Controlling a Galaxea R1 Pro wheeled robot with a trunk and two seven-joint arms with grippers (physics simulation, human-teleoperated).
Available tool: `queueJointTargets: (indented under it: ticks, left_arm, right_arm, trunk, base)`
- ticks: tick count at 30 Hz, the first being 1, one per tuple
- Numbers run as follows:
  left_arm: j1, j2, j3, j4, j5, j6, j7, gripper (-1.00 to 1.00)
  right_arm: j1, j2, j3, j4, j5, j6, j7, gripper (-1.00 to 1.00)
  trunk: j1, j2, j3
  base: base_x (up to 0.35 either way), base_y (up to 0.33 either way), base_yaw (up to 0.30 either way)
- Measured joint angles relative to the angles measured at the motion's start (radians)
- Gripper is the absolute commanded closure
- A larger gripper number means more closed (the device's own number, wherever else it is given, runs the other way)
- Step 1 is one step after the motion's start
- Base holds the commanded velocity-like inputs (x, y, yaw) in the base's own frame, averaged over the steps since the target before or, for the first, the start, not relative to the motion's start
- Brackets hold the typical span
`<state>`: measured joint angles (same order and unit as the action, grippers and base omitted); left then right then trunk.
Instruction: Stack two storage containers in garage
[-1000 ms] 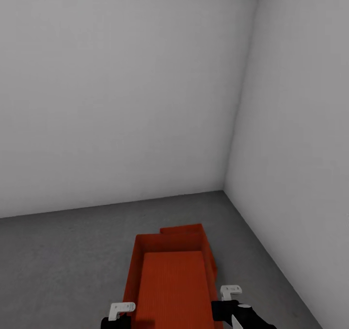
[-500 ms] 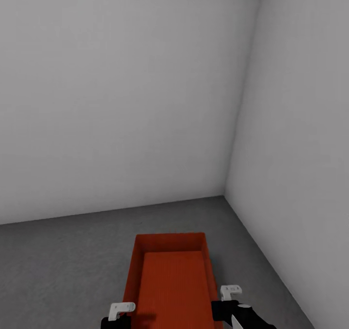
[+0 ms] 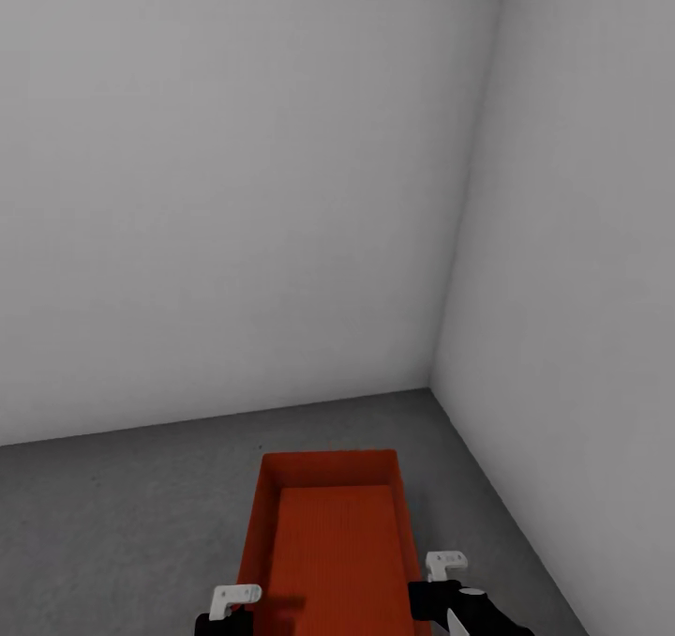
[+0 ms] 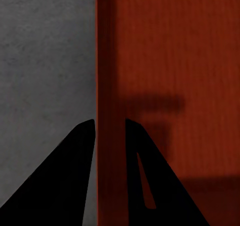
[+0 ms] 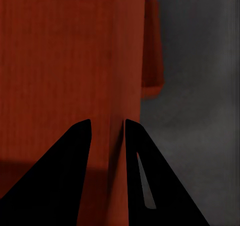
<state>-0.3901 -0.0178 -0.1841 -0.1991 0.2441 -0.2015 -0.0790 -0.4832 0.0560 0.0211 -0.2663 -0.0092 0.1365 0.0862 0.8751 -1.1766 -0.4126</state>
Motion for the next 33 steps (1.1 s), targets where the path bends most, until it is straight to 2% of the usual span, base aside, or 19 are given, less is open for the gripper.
queueJointTargets:
  ticks: [12, 26, 33]
  left_arm:
    - [0.0, -0.002, -0.001, 0.0, 0.0, 0.0, 0.002, 1.0]
    - [0.0, -0.001, 0.0, 0.0, 0.0, 0.0, 0.001, 1.0]
    - [0.0, -0.001, -0.001, 0.0, 0.0, 0.001, 0.002, 1.0]
  right_arm:
    - [0.0, -0.002, 0.0, 0.0, 0.0, 0.0, 0.004, 1.0]
    - [0.0, -0.001, -0.001, 0.0, 0.001, 0.0, 0.002, 1.0]
    - [0.0, -0.001, -0.001, 0.0, 0.001, 0.001, 0.002, 1.0]
  trunk:
    - [0.0, 0.0, 0.0]
    - [0.0, 0.0, 0.0]
    - [0.0, 0.0, -0.004]
  base:
    - [0.199, -0.146, 0.0]
    - [0.019, -0.014, 0.003]
    - [0.001, 0.0, 0.088]
